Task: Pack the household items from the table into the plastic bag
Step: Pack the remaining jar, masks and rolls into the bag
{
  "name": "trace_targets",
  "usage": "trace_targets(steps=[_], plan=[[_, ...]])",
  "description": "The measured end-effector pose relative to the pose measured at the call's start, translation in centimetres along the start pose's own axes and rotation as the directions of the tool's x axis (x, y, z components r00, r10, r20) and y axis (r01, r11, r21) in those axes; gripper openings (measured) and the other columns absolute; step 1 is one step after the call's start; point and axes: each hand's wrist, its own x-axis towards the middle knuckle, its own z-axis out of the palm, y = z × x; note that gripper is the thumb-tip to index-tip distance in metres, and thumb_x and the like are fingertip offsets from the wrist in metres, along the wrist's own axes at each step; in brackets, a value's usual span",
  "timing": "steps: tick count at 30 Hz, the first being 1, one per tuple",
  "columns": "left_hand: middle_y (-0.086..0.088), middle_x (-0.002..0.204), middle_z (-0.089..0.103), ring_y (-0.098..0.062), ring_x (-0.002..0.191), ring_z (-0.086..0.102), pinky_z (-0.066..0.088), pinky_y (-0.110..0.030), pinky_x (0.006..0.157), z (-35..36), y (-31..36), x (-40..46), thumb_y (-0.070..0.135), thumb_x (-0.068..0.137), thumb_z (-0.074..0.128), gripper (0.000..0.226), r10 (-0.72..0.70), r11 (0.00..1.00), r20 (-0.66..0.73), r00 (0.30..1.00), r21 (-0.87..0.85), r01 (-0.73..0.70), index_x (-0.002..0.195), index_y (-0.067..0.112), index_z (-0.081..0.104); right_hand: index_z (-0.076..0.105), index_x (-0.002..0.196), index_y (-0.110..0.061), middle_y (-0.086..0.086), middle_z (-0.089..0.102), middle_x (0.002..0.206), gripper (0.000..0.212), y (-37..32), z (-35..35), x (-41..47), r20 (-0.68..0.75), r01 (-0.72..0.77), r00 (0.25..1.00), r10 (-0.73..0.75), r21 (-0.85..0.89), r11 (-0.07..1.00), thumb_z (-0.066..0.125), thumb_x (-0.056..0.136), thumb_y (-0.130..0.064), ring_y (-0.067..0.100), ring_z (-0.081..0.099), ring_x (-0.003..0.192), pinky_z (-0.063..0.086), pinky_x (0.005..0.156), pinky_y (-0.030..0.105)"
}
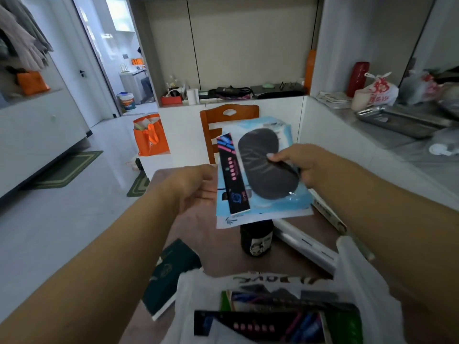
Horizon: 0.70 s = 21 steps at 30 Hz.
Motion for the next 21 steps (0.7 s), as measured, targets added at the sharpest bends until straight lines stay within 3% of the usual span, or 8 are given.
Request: trace_targets(steps=[4, 6, 8, 11, 14, 16, 18, 21], plan=[[-0.008, 0.088, 0.070, -0.025, 0.078, 0.070, 0.056, -0.030, 0.054, 0.2, -0.6, -4.5, 0.050, 0.082, 0.063, 0.027, 0.040, 0.942, -0.180, 0.983, 0.336, 0.023, 0.088, 0.024, 0.061, 0.066, 0.094, -0.005, 0.017, 0.070, 0.080, 0.019, 0.8, -2.2, -5.0, -0.049, 0.082, 0.996, -0.081, 0.020, 0.996, 0.073, 0.077, -0.004, 0.030, 0.067, 0.066, 0.057, 0.048, 0.033], [-0.001, 0.084, 0.062, -0.022, 0.076, 0.064, 0.050, -0.027, 0.049, 0.5, -1.2, -7.1, 0.058, 0.084, 0.057, 0.027, 0.027, 0.873, -0.140, 0.990, 0.486, 0.045, 0.078, 0.032, 0.053, 0.066, 0.104, -0.005, 0.018, 0.071, 0.087, 0.030, 1.6, -2.9, -7.1, -0.036, 0.118, 0.992, -0.117, 0.018, 0.993, 0.073, 0.076, -0.003, 0.033, 0.068, 0.074, 0.059, 0.058, 0.039], [0.006, 0.078, 0.057, -0.017, 0.072, 0.060, 0.047, -0.025, 0.045, 0.7, -2.0, -9.4, 0.061, 0.083, 0.056, 0.030, -0.019, 0.800, -0.057, 0.998, 0.598, 0.049, 0.074, 0.033, 0.049, 0.064, 0.111, -0.005, 0.021, 0.070, 0.099, 0.040, 2.5, -3.0, -8.8, -0.048, 0.129, 0.990, -0.129, -0.002, 0.992, 0.076, 0.073, -0.002, 0.038, 0.068, 0.090, 0.057, 0.079, 0.052], [0.015, 0.079, 0.057, -0.012, 0.075, 0.056, 0.048, -0.025, 0.052, 1.0, -3.1, -11.9, 0.051, 0.078, 0.068, 0.022, -0.066, 0.706, 0.040, 0.997, 0.708, 0.018, 0.074, 0.036, 0.052, 0.065, 0.106, -0.003, 0.022, 0.069, 0.104, 0.033, 3.8, -2.7, -11.0, -0.035, 0.050, 0.998, -0.051, -0.029, 0.998, 0.075, 0.074, -0.001, 0.040, 0.064, 0.101, 0.052, 0.089, 0.053], [0.013, 0.078, 0.057, -0.010, 0.073, 0.055, 0.052, -0.027, 0.067, 1.2, -3.9, -13.3, 0.037, 0.075, 0.077, 0.024, -0.063, 0.547, -0.018, 0.998, 0.836, 0.049, 0.071, 0.034, 0.053, 0.065, 0.111, 0.004, 0.024, 0.067, 0.109, 0.033, 5.5, -2.2, -12.8, 0.050, -0.099, 0.993, 0.106, -0.121, 0.988, 0.072, 0.080, -0.005, 0.040, 0.063, 0.104, 0.053, 0.087, 0.046], [0.005, 0.074, 0.060, -0.014, 0.067, 0.061, 0.053, -0.025, 0.056, 1.1, -4.1, -14.0, 0.031, 0.075, 0.079, 0.025, -0.074, 0.497, -0.133, 0.988, 0.854, 0.152, 0.069, 0.026, 0.055, 0.066, 0.099, 0.003, 0.020, 0.069, 0.093, 0.020, 6.6, -1.8, -14.1, 0.090, -0.164, 0.980, 0.179, -0.151, 0.975, 0.071, 0.081, -0.006, 0.035, 0.066, 0.086, 0.056, 0.076, 0.040], [-0.001, 0.069, 0.065, -0.017, 0.058, 0.067, 0.051, -0.021, 0.040, 0.9, -4.3, -14.7, 0.027, 0.079, 0.077, 0.023, -0.128, 0.513, -0.209, 0.969, 0.823, 0.245, 0.069, 0.018, 0.058, 0.066, 0.092, 0.002, 0.016, 0.069, 0.079, 0.012, 7.8, -1.5, -15.3, 0.105, -0.188, 0.973, 0.204, -0.141, 0.972, 0.070, 0.082, -0.004, 0.030, 0.065, 0.071, 0.055, 0.061, 0.033], [-0.007, 0.055, 0.073, -0.017, 0.044, 0.069, 0.054, -0.024, 0.041, 0.5, -4.8, -15.5, 0.023, 0.089, 0.066, 0.017, -0.180, 0.644, -0.216, 0.960, 0.712, 0.281, 0.081, 0.008, 0.066, 0.065, 0.084, 0.002, 0.014, 0.071, 0.067, 0.004, 9.5, -1.4, -17.0, 0.143, -0.219, 0.961, 0.234, -0.116, 0.969, 0.067, 0.084, -0.002, 0.027, 0.067, 0.061, 0.055, 0.048, 0.027]])
